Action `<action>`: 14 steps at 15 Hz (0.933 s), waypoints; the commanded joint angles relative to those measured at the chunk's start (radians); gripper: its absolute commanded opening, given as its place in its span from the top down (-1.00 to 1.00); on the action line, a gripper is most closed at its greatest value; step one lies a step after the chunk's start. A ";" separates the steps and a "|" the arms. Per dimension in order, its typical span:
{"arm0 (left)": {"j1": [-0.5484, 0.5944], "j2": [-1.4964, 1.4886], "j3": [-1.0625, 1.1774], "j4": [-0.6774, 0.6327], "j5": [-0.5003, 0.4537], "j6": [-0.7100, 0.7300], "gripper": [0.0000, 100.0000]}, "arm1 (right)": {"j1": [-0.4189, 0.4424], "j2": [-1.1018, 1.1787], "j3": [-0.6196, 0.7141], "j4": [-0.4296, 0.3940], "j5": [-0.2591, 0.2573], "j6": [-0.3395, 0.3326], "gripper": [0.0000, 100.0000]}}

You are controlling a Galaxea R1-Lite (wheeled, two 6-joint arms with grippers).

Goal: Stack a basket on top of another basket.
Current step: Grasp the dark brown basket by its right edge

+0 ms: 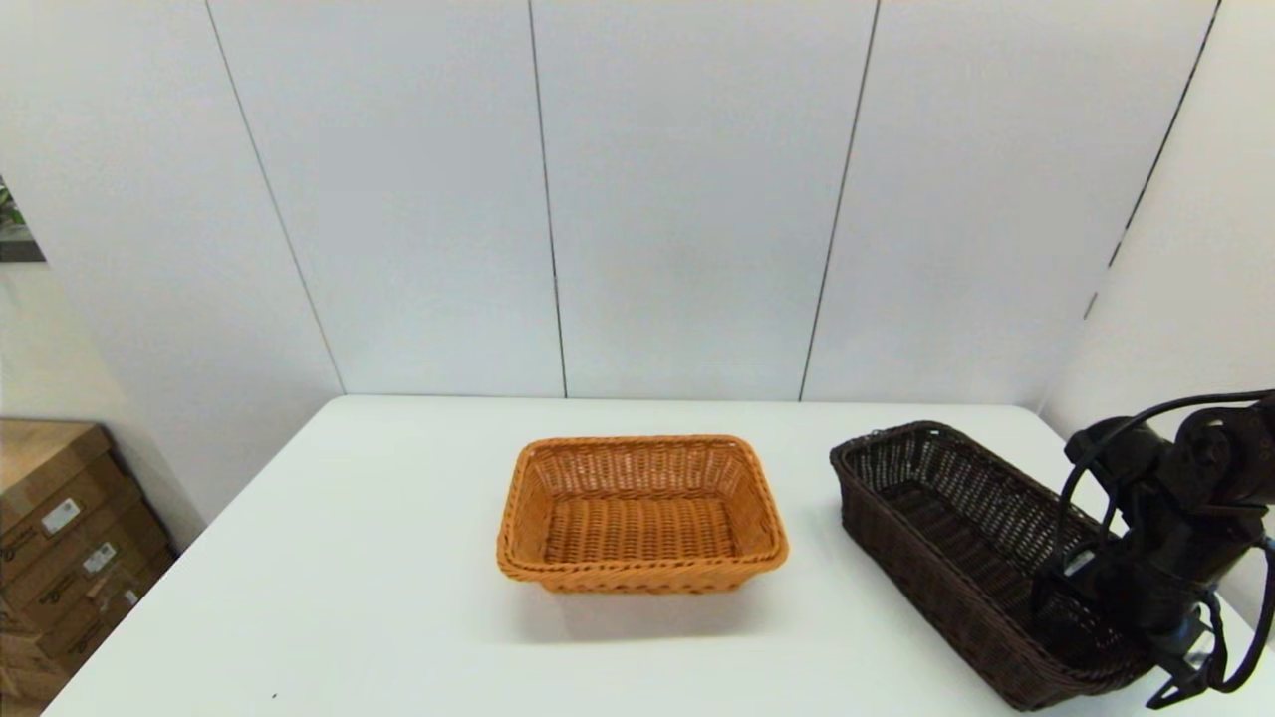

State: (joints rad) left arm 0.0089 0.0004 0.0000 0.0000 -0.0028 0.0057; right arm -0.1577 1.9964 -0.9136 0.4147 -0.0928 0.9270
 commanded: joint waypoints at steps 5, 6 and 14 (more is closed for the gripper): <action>0.000 -0.002 0.002 0.000 0.000 0.000 -1.00 | -0.005 0.007 -0.001 0.003 -0.001 0.007 1.00; 0.000 -0.002 0.002 0.000 0.000 0.000 -1.00 | -0.005 0.007 -0.002 0.004 -0.004 0.007 1.00; 0.000 -0.002 0.002 0.000 0.000 0.000 -1.00 | -0.014 -0.013 -0.002 0.046 -0.002 0.009 1.00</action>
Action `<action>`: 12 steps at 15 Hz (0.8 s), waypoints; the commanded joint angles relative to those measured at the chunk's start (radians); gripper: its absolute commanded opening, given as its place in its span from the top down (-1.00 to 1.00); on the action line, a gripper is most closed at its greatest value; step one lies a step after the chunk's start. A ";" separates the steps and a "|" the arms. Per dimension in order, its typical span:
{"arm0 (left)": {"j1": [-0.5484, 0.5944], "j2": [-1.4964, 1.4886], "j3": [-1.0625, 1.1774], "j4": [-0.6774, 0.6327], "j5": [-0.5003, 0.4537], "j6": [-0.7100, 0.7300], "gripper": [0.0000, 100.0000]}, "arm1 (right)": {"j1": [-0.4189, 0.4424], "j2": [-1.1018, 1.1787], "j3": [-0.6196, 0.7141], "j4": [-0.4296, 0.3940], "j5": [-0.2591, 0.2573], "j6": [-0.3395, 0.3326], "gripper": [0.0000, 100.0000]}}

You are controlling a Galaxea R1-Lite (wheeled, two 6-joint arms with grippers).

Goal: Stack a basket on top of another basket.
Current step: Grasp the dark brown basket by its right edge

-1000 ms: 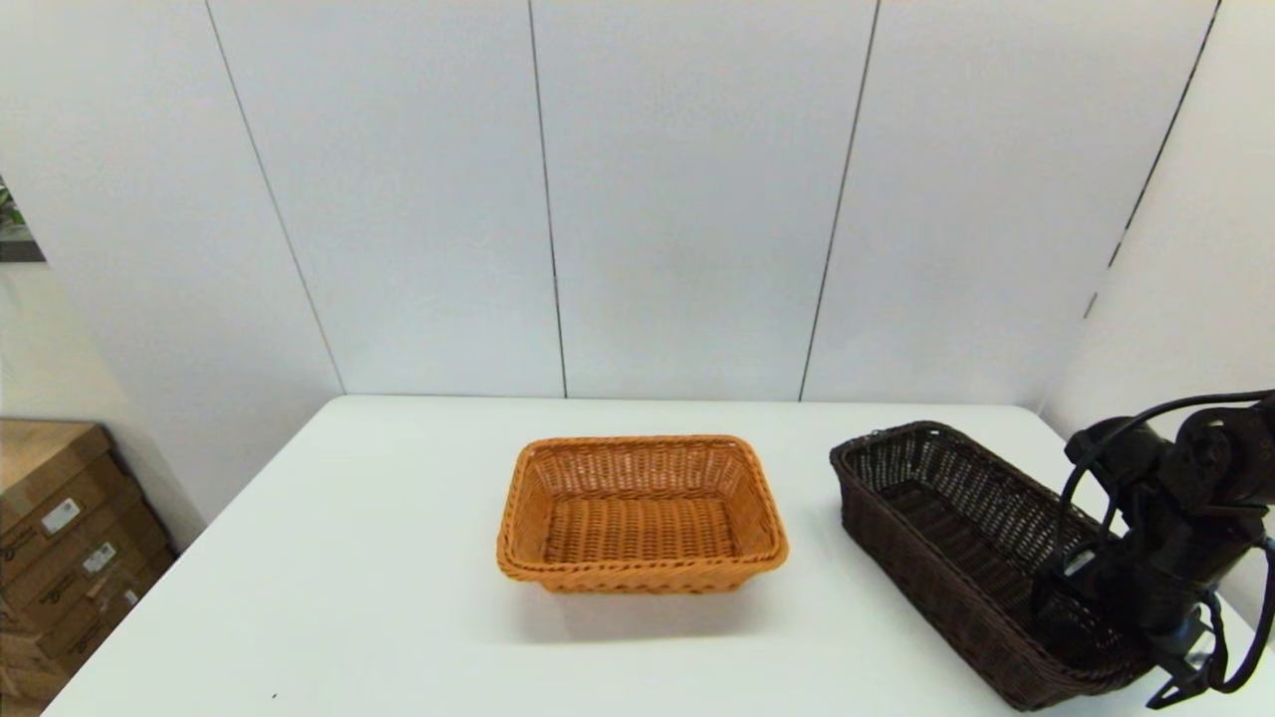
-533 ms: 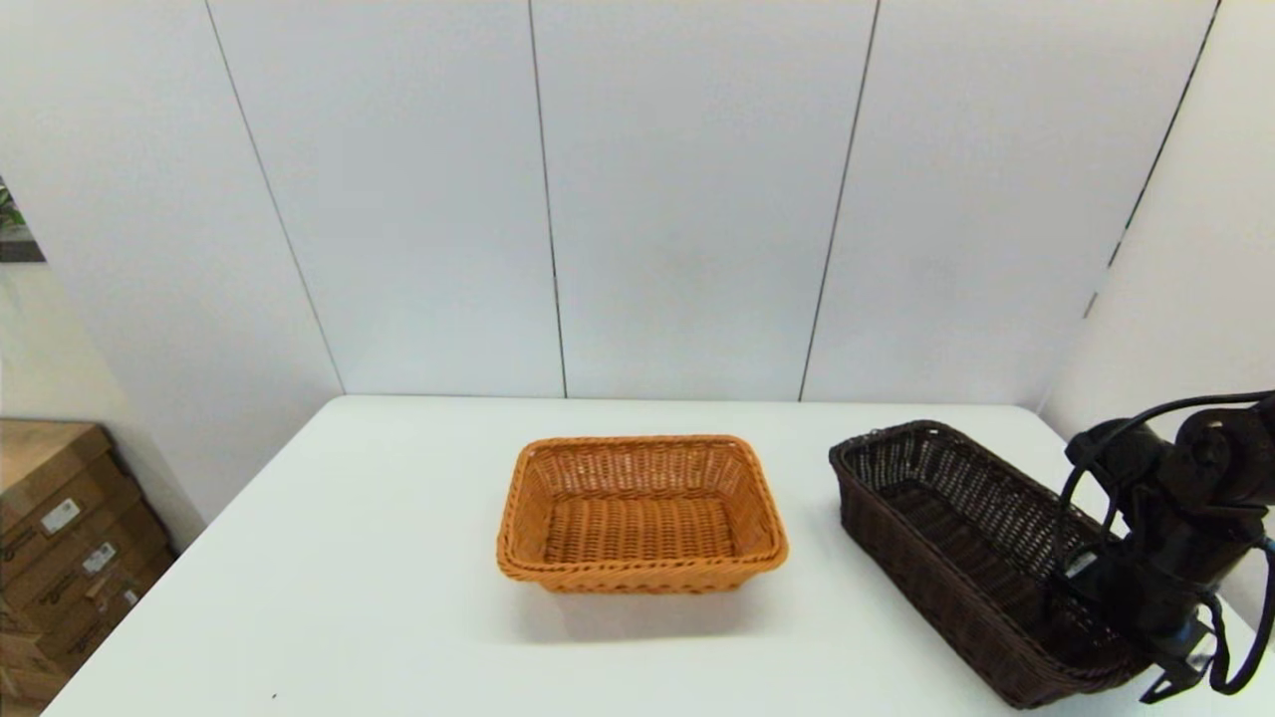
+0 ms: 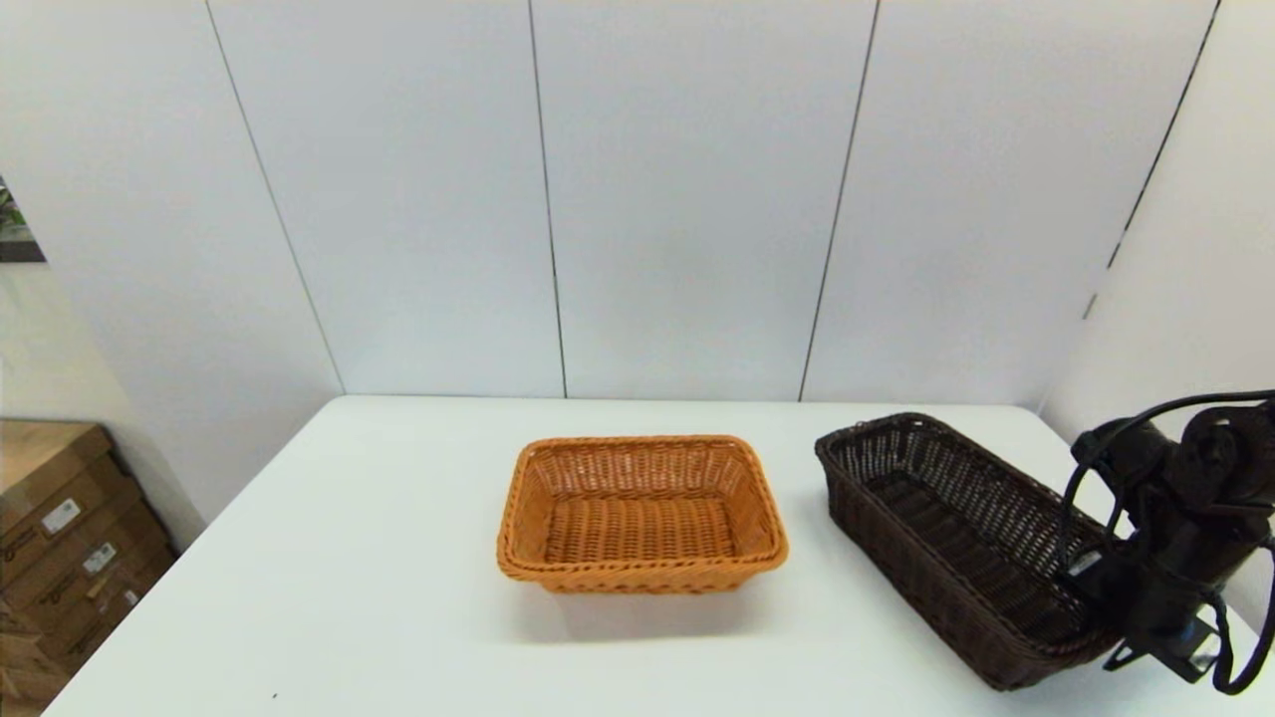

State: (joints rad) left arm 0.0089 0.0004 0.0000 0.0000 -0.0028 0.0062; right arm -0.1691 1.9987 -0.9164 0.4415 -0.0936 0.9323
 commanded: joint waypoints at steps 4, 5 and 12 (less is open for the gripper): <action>0.000 -0.002 0.002 0.000 0.000 0.000 -1.00 | -0.003 -0.055 0.001 0.019 -0.001 0.003 1.00; 0.000 -0.002 0.002 0.000 0.000 0.000 -1.00 | -0.003 -0.071 0.001 0.019 0.000 0.003 1.00; 0.000 -0.002 0.002 0.000 0.000 0.000 -1.00 | -0.007 -0.245 -0.016 0.017 0.012 0.002 1.00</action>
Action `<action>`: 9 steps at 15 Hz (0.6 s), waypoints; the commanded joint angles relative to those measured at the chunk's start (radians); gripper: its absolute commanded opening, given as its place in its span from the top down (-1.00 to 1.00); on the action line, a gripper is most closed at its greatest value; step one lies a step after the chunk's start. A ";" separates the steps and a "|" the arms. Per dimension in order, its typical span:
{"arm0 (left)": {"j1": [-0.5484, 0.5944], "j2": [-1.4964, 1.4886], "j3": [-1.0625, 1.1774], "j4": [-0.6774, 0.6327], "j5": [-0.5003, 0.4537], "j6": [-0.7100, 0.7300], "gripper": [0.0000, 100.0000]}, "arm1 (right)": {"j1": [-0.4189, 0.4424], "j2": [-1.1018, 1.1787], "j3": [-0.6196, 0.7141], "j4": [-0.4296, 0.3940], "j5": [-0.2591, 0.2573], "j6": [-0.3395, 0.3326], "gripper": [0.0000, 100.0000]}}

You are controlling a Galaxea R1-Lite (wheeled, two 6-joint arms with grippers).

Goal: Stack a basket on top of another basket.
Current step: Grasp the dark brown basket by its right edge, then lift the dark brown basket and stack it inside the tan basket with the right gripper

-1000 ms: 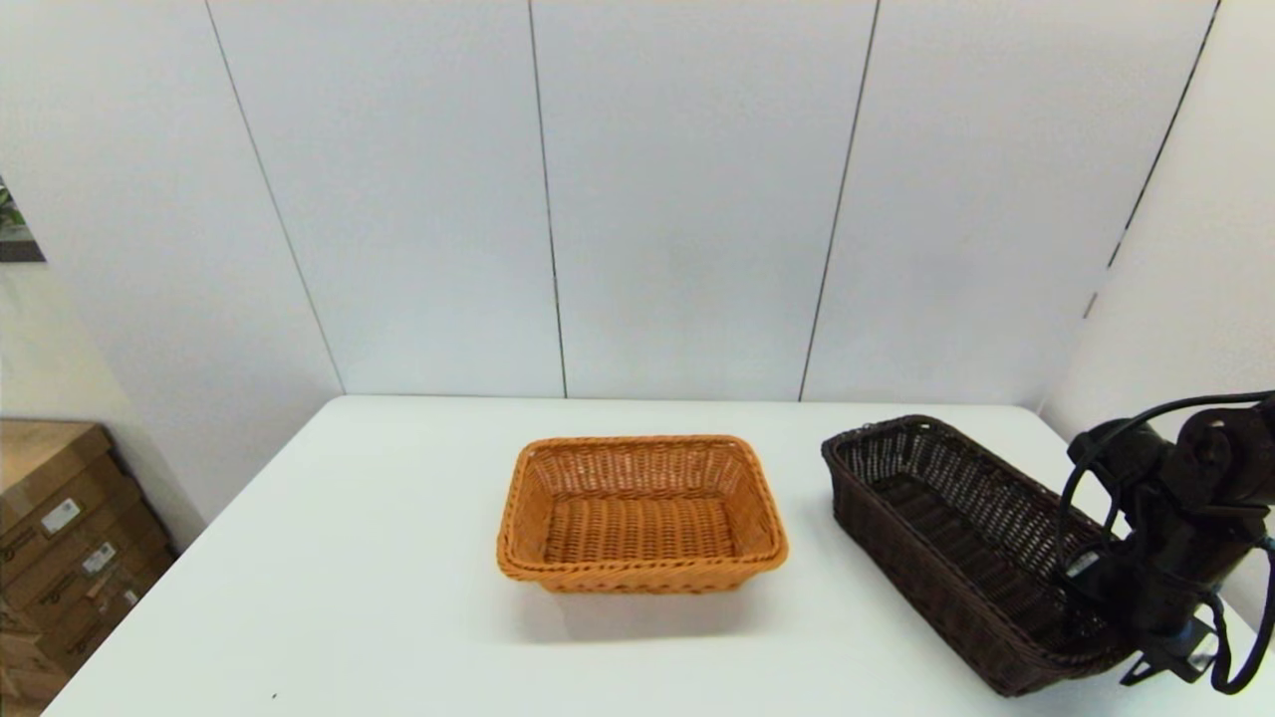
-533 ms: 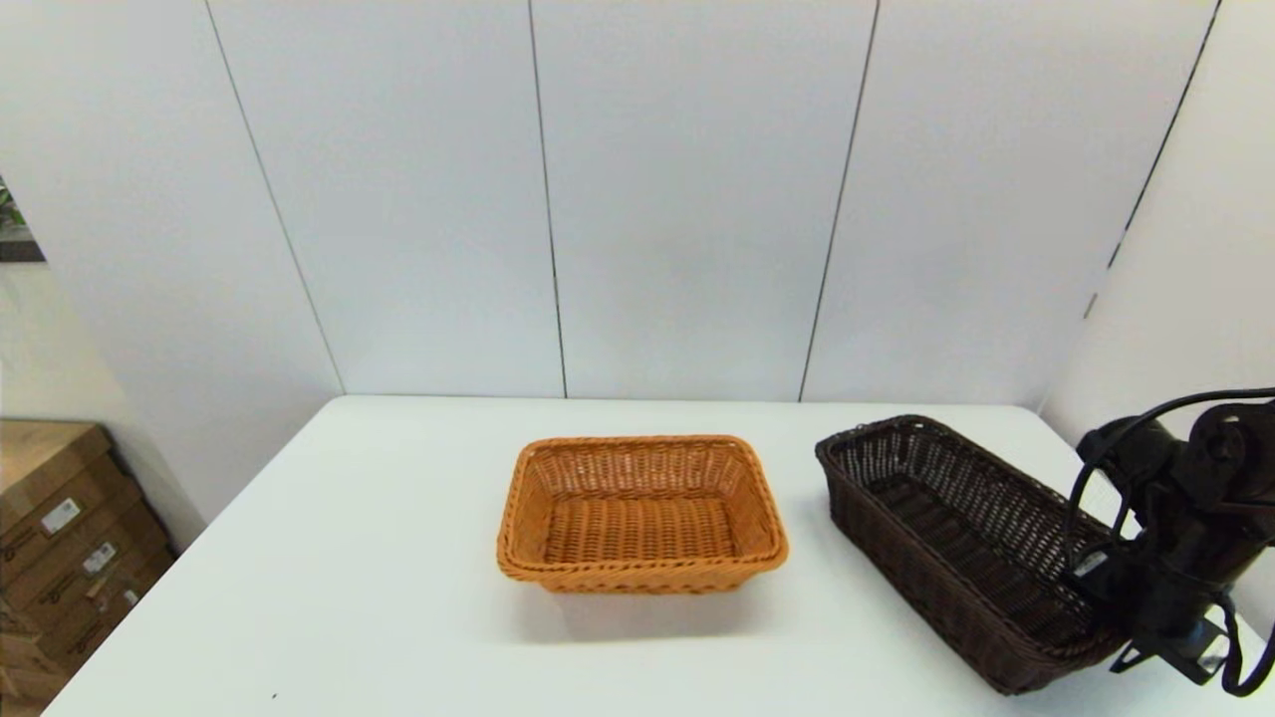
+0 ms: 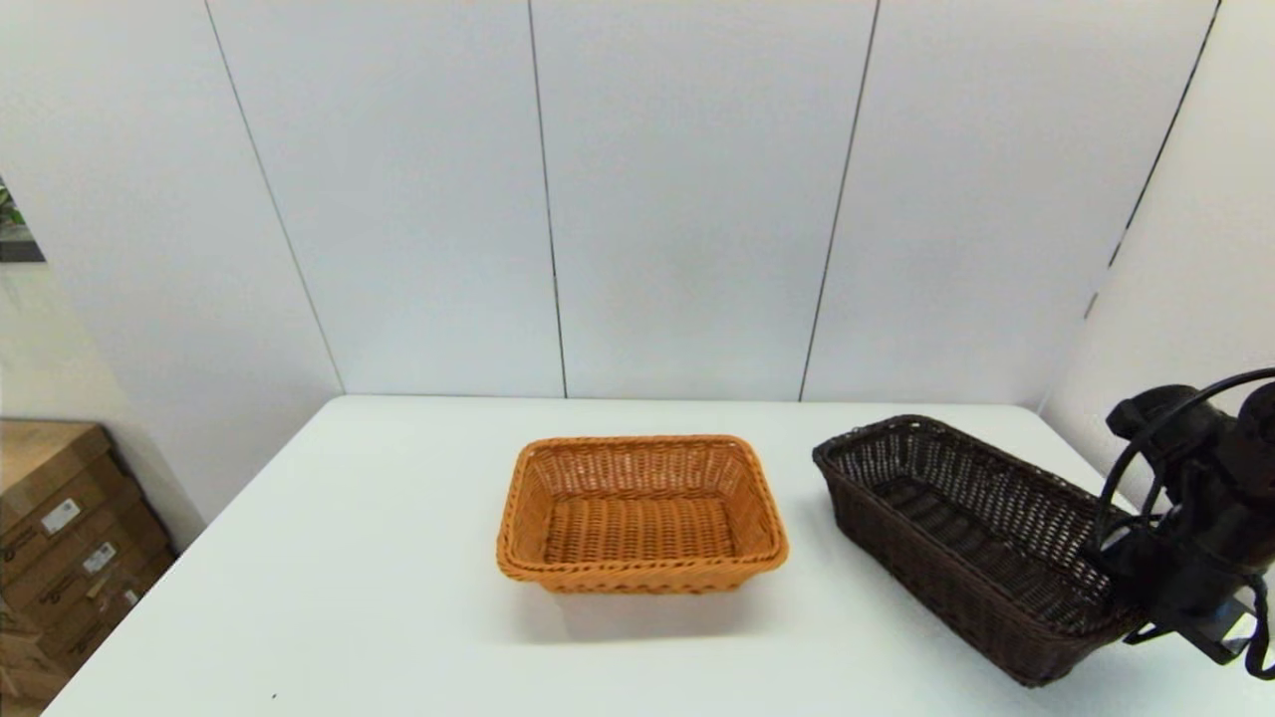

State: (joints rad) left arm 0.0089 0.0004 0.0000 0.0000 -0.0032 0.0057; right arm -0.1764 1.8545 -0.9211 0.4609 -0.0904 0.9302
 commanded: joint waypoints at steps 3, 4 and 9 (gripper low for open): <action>0.000 -0.002 0.002 0.000 0.000 0.000 -1.00 | 0.002 -0.176 -0.018 -0.002 0.047 0.002 1.00; 0.000 -0.002 0.002 0.000 0.000 0.000 -1.00 | 0.002 -0.190 -0.019 -0.002 0.046 0.002 1.00; 0.000 -0.002 0.002 0.000 0.000 0.000 -1.00 | 0.003 -0.230 -0.058 -0.002 0.093 0.001 1.00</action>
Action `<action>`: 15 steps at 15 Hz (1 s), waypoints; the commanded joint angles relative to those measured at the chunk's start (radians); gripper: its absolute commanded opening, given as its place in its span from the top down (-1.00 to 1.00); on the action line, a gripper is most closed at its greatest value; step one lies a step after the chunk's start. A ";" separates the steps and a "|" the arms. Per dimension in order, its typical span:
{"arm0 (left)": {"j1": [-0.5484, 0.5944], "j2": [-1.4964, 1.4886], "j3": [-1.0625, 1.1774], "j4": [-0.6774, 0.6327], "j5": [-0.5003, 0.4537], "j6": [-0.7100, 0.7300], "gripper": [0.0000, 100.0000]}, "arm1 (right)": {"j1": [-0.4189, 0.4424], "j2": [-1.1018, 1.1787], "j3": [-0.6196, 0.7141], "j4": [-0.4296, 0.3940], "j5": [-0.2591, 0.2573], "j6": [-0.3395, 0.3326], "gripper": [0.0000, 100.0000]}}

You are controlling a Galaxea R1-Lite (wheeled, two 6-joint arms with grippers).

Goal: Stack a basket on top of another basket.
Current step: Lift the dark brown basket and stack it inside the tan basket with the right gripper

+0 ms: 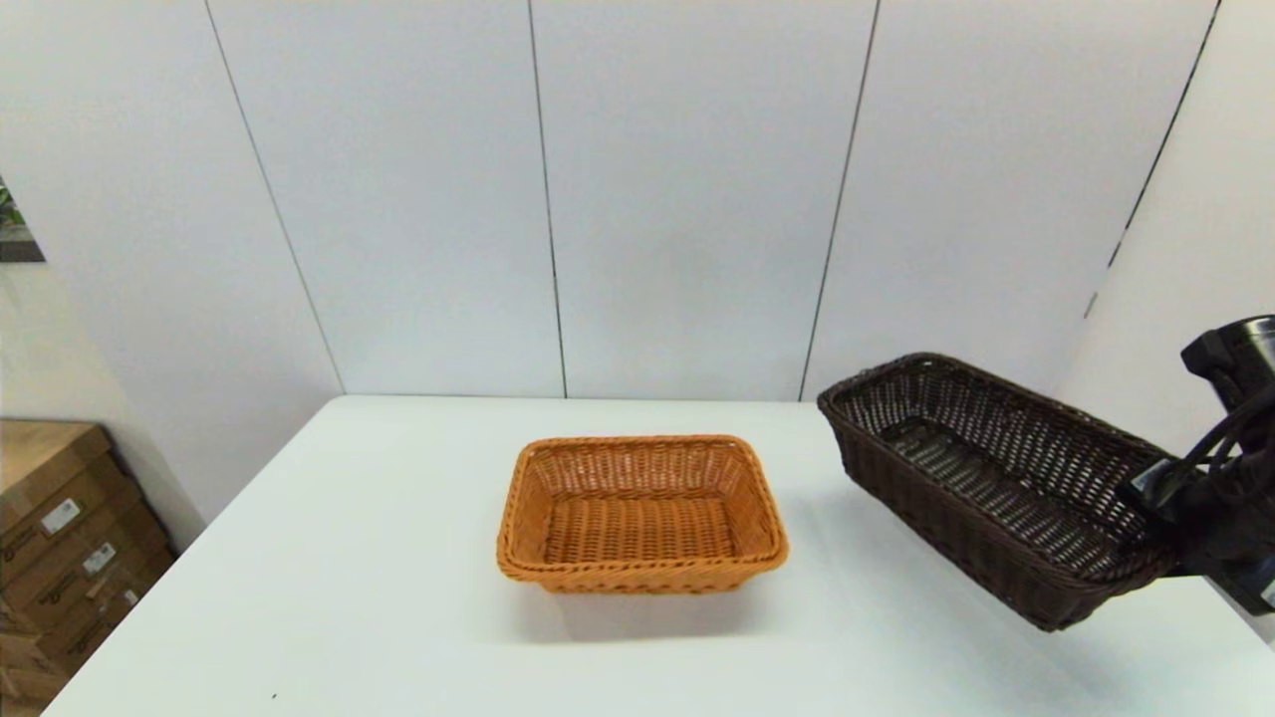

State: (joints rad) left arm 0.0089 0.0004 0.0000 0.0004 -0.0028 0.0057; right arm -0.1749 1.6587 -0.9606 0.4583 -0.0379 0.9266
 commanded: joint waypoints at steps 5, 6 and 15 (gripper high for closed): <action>0.000 -0.002 0.002 0.000 0.000 0.000 -1.00 | 0.040 -0.094 -0.069 0.000 0.251 -0.037 1.00; 0.000 -0.002 0.002 0.000 0.000 0.000 -1.00 | 0.068 -0.094 -0.075 0.000 0.270 -0.066 1.00; 0.000 -0.002 0.002 0.000 0.000 0.000 -1.00 | 0.321 -0.051 -0.135 -0.013 0.440 -0.333 1.00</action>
State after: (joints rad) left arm 0.0089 0.0004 0.0000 0.0004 -0.0032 0.0062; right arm 0.1085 1.5798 -1.0785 0.4419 0.3960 0.6479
